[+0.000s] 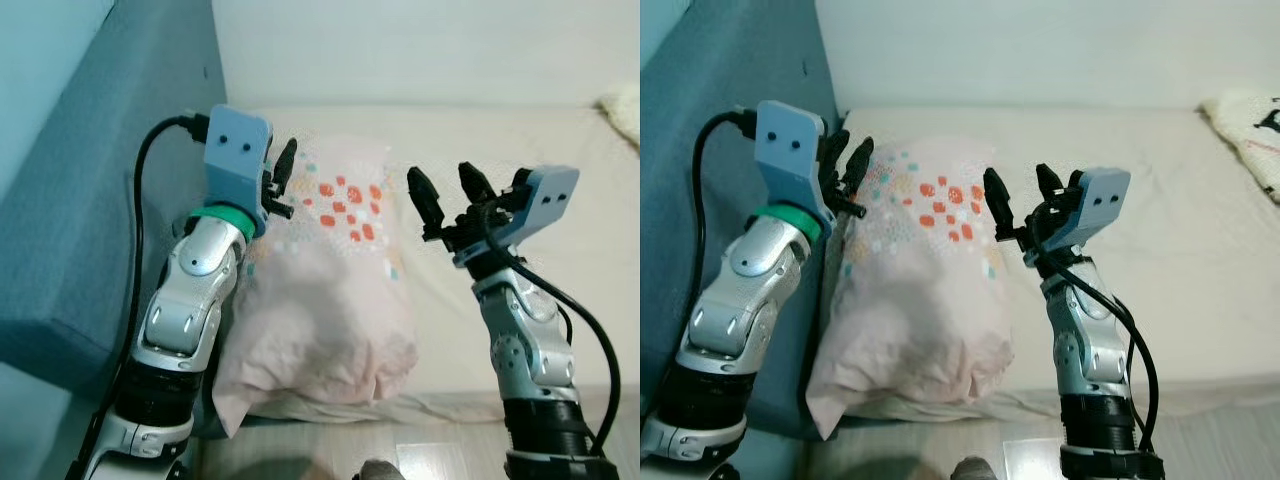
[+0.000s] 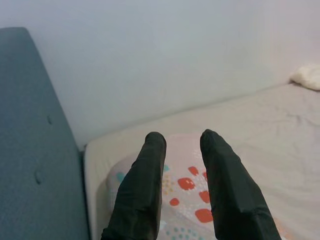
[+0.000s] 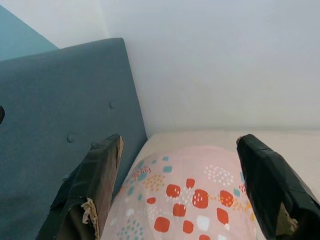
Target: Clean up the room
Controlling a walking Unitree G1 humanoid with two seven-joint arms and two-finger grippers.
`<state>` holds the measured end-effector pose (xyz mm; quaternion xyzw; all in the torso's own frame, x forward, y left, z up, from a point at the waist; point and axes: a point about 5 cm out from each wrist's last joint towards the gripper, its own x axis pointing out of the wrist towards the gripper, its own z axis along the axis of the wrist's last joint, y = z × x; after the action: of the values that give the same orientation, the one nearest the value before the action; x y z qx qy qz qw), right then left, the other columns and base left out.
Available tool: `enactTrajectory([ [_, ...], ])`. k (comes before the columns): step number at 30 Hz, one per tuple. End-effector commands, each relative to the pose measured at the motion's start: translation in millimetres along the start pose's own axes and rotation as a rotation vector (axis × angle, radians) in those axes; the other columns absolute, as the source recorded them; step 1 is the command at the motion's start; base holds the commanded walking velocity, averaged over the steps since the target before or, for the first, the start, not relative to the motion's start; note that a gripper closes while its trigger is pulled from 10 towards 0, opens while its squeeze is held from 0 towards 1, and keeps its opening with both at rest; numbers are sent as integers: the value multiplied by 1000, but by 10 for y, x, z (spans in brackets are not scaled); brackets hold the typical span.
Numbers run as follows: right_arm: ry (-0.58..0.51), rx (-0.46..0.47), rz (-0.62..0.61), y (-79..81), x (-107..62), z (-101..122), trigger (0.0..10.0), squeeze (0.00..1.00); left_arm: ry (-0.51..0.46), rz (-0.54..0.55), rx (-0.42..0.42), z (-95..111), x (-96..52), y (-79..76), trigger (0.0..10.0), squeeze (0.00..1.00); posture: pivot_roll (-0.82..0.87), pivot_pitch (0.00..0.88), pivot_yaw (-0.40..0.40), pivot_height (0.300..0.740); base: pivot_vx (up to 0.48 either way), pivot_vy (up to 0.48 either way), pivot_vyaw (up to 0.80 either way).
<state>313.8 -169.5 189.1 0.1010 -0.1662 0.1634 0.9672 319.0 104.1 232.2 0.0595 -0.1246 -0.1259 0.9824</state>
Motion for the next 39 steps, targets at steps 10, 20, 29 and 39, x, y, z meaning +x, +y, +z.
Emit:
enactTrajectory([
  [10, 47, 7, 19, 34, -33, -109, 10000, 0, -14, -39, 45, -85, -95, -55, 10000, 0, -39, 0, 10, 740, 0, -83, 0],
  [20, 52, 6, 19, 26, -40, -118, 10000, 0, -20, -39, 50, -93, -101, -70, 10000, 0, -42, 0, 8, 740, 0, -470, 0],
  [29, 56, 5, 17, 31, -58, -131, 10000, 0, -21, -35, 49, -109, -101, -59, 10000, 0, -43, 0, 12, 740, 0, -480, 0],
  [39, 56, 9, 18, 42, -62, -137, 10000, 0, -9, -26, 63, -135, -92, -42, 10000, 0, -44, 0, 18, 740, 0, -480, 0],
])
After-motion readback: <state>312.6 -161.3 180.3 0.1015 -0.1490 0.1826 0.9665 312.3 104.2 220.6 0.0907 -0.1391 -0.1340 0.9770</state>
